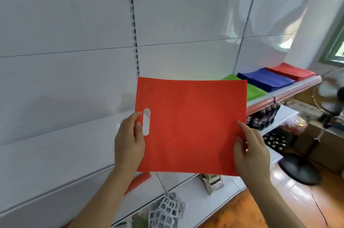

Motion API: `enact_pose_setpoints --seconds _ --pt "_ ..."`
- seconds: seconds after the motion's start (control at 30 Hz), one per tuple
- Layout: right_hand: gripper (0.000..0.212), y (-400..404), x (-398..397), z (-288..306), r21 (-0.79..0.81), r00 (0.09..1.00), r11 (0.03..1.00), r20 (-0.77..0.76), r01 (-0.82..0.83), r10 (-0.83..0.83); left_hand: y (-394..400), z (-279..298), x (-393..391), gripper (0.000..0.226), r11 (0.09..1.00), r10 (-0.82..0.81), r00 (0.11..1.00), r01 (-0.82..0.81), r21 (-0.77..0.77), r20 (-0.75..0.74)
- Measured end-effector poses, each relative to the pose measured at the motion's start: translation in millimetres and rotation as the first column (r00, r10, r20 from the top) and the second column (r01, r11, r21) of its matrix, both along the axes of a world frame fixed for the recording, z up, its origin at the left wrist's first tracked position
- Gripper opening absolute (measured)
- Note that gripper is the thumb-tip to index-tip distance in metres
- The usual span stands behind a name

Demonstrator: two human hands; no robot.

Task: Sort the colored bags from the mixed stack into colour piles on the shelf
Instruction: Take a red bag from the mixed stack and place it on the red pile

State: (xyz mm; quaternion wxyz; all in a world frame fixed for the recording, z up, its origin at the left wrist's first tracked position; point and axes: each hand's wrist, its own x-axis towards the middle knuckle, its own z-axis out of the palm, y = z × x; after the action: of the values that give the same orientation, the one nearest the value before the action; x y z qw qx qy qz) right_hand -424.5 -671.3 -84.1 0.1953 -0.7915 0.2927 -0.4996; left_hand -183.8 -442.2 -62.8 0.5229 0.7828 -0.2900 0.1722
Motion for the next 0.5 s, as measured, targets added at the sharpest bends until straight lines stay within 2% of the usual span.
enact_pose_setpoints --seconds 0.17,0.37,0.5 --pt "0.056 -73 -75 -9 0.028 0.986 0.987 -0.044 0.161 -0.159 -111 -2 -49 0.036 0.981 -0.184 0.981 0.180 0.069 0.057" --pt "0.066 -155 -138 -20 0.056 0.945 0.948 -0.119 0.313 -0.305 -248 -14 -76 0.037 0.938 -0.332 0.941 0.322 0.127 0.069" --pt "0.064 -222 -169 -14 -0.007 0.899 0.911 -0.163 0.411 -0.407 -347 -23 -90 0.039 0.899 -0.426 0.904 0.416 0.139 0.045"
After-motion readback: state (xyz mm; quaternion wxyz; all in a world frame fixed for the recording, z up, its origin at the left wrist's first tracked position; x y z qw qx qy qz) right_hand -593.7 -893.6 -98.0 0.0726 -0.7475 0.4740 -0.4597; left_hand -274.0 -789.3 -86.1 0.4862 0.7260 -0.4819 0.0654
